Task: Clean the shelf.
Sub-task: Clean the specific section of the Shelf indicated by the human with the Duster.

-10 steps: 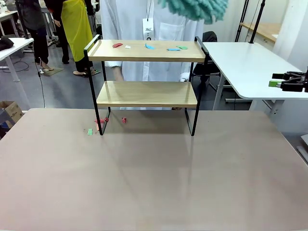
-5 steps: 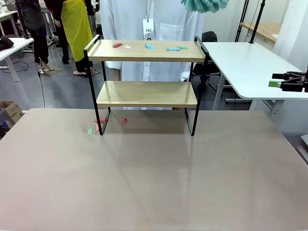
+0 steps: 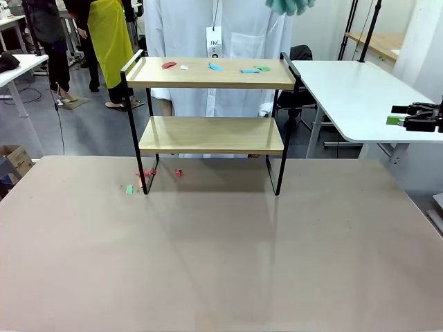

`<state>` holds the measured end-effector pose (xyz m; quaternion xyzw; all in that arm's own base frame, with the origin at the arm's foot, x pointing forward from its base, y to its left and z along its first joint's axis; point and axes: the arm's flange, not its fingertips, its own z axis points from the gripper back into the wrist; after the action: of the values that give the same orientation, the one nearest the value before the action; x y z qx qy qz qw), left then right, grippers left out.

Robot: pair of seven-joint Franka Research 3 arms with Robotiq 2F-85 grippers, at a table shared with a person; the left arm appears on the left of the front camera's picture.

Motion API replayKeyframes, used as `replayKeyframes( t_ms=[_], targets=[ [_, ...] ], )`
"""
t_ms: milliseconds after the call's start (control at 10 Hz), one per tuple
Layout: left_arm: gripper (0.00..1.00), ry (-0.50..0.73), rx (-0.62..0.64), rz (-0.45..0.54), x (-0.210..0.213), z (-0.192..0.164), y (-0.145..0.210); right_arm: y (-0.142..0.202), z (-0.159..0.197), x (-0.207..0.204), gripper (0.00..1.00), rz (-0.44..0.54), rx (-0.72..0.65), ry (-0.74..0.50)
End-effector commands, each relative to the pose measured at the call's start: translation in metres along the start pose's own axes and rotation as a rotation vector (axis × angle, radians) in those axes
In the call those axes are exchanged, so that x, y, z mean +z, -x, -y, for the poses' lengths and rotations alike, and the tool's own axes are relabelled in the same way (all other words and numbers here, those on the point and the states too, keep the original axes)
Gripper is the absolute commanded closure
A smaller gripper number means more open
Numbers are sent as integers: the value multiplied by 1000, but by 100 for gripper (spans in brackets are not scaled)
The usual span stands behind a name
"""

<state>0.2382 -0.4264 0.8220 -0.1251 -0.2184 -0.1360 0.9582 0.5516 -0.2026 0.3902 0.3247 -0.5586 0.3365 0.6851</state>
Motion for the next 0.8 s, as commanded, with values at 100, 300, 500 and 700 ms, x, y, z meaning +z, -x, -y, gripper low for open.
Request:
replayKeyframes(
  t_ms=[100, 300, 500, 700],
  targets=[
    [87, -74, 146, 141, -54, 46, 4, -3, -1, -1, 0, 0, 6, 0],
    [87, -143, 213, 164, -81, 66, 0, -3, -1, -1, 0, 0, 6, 0],
    [87, -177, 232, 212, -105, 76, 2, -3, -1, -1, 0, 0, 6, 0],
    [87, -121, 214, 187, -124, 76, 0, -3, -1, -1, 0, 0, 6, 0]
  ],
)
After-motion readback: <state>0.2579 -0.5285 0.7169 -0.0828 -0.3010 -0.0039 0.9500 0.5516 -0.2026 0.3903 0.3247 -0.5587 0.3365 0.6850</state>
